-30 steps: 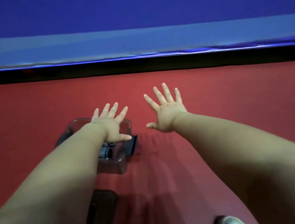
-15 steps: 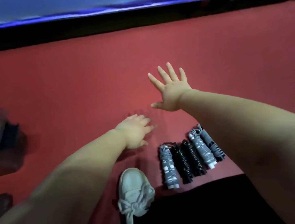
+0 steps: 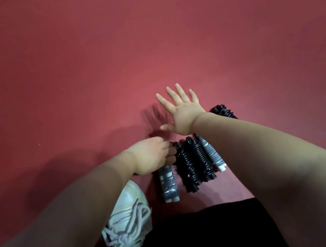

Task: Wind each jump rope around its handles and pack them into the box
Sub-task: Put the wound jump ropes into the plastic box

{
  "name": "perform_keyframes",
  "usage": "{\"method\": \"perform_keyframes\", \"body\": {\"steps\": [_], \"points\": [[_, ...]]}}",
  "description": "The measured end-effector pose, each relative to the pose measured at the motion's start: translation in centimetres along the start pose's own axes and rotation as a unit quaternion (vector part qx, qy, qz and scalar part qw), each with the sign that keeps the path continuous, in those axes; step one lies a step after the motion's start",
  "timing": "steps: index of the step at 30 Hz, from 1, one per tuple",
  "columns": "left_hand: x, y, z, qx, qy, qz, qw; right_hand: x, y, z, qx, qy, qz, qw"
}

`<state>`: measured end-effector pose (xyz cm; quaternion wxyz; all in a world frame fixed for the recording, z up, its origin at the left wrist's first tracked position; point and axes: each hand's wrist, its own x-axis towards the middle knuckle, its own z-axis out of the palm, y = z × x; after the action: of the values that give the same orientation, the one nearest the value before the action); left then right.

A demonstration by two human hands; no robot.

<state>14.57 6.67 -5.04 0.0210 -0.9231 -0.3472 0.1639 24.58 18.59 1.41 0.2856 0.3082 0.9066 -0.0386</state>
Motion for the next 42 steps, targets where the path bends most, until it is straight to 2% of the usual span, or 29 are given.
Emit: {"method": "perform_keyframes", "body": {"steps": [2, 5, 8, 11, 14, 16, 20, 25, 29, 35, 39, 42], "points": [[0.2, -0.4, 0.8, -0.048, 0.027, 0.037, 0.998, 0.4, -0.3, 0.2, 0.007, 0.005, -0.012, 1.000], [-0.2, -0.7, 0.5, -0.062, -0.014, 0.021, 0.998, 0.7, -0.5, 0.3, 0.021, 0.018, -0.018, 0.999], [-1.5, -0.5, -0.5, -0.104, -0.108, -0.069, 0.986, 0.8, -0.6, 0.3, 0.031, 0.033, -0.027, 0.999], [-3.6, -0.7, -0.8, -0.162, -0.116, -0.150, 0.969, 0.4, -0.9, -0.1, 0.073, 0.065, -0.057, 0.994], [-7.1, -1.3, -1.0, -0.242, -0.105, -0.241, 0.934, -0.5, -1.5, -0.1, 0.170, 0.077, -0.087, 0.979], [-9.6, -1.7, -2.0, -0.272, -0.083, -0.307, 0.908, -1.2, -2.3, -0.3, 0.224, 0.050, -0.118, 0.966], [-16.7, -2.3, -4.6, -0.263, -0.022, -0.428, 0.864, -1.9, -5.9, -2.6, 0.199, 0.054, -0.209, 0.956], [-26.0, -2.3, -7.1, -0.237, -0.003, -0.506, 0.829, -1.7, -13.3, -7.9, 0.164, 0.144, -0.279, 0.935], [-34.2, -1.7, -8.2, -0.198, -0.002, -0.548, 0.813, -0.9, -20.3, -11.7, 0.155, 0.209, -0.345, 0.902], [-48.1, -1.2, -7.5, -0.172, -0.006, -0.614, 0.770, 1.5, -33.2, -18.5, 0.132, 0.234, -0.429, 0.863], [-56.4, -1.0, -5.0, -0.226, -0.016, -0.689, 0.688, 4.1, -42.7, -21.2, 0.115, 0.213, -0.450, 0.860], [-59.8, -0.8, -1.5, -0.280, -0.051, -0.694, 0.662, 6.5, -48.0, -20.7, 0.096, 0.164, -0.460, 0.867]]}}
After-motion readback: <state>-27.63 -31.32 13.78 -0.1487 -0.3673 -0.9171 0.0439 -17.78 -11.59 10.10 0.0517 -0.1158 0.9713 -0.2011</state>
